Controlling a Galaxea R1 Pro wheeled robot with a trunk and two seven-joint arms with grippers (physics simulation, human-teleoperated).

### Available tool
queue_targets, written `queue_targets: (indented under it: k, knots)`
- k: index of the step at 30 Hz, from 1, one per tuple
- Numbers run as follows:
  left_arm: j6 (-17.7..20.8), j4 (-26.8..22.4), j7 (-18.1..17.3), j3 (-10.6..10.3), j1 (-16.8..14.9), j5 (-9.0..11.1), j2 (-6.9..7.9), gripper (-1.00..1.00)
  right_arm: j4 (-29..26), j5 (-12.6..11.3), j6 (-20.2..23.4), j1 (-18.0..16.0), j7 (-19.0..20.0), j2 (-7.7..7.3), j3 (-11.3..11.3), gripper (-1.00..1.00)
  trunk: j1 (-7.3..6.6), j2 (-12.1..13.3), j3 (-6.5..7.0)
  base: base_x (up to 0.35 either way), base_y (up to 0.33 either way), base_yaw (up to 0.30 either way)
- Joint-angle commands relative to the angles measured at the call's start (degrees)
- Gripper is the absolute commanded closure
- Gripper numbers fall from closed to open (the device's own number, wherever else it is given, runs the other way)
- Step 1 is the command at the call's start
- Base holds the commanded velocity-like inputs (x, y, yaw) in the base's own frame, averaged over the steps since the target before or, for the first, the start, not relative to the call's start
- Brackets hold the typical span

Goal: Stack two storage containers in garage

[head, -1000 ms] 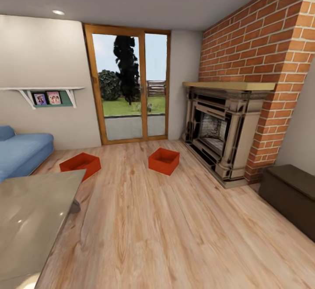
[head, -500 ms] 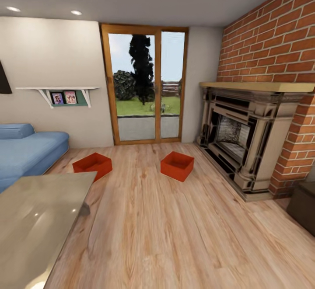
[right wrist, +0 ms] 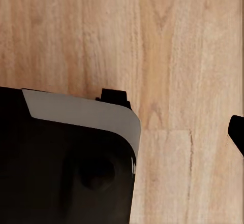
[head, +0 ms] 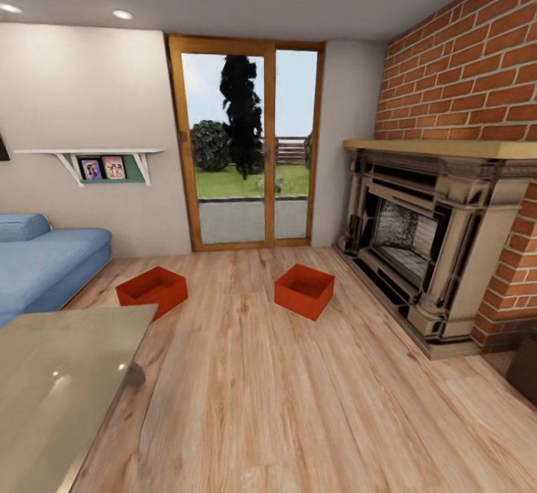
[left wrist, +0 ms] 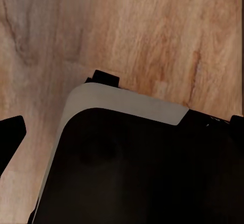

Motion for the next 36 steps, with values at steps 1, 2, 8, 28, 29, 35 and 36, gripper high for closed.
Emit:
queue_targets:
  k: [1, 2, 8, 28, 29, 35, 36]
  knots:
    - [-0.07, -0.06, 0.05, -0.01, 0.01, 0.18, 0.0, -1.0, 0.17, -0.59, -0.34, -0.07, -0.03, 0.02, 0.5, -1.0, 0.03, -0.03, -0.05, 0.323, 0.0, 0.0]
    - [-0.08, -0.07, 0.05, 0.01, 0.01, 0.19, 0.0, -1.0, 0.17, -0.59, -0.34, -0.07, -0.03, 0.02, 0.5, -1.0, 0.03, -0.03, -0.05, 0.323, 0.0, 0.0]
    - [-0.13, -0.07, 0.05, -0.01, 0.01, 0.2, 0.0, -1.0, 0.17, -0.59, -0.34, -0.07, -0.03, 0.02, 0.5, -1.0, 0.03, -0.03, -0.05, 0.323, 0.0, 0.0]
    - [-0.5, -0.07, 0.05, -0.01, 0.01, 0.2, 0.0, -1.0, 0.17, -0.33, -0.43, -0.07, 0.23, -0.21, 0.5, -1.0, 0.03, -0.03, -0.05, 0.323, 0.0, 0.0]
    - [-0.5, -0.09, 0.05, -0.01, 0.01, 0.2, 0.0, -1.0, 0.17, -0.3, -0.43, -0.07, 0.23, -0.23, 0.5, -1.0, 0.03, -0.03, -0.05, 0.323, 0.0, 0.0]
    - [-0.26, -0.19, 0.05, 0.05, 0.01, 0.21, 0.13, -1.0, 0.18, -0.41, -0.51, -0.07, 0.11, -0.24, 0.48, -1.0, 0.03, -0.03, -0.05, 0.323, 0.0, 0.0]
    - [-0.2, -0.18, 0.05, 0.06, 0.01, 0.21, 0.14, -1.0, 0.18, -0.44, -0.53, -0.07, 0.08, -0.24, 0.47, -1.0, 0.03, -0.03, -0.05, 0.323, 0.0, 0.0]
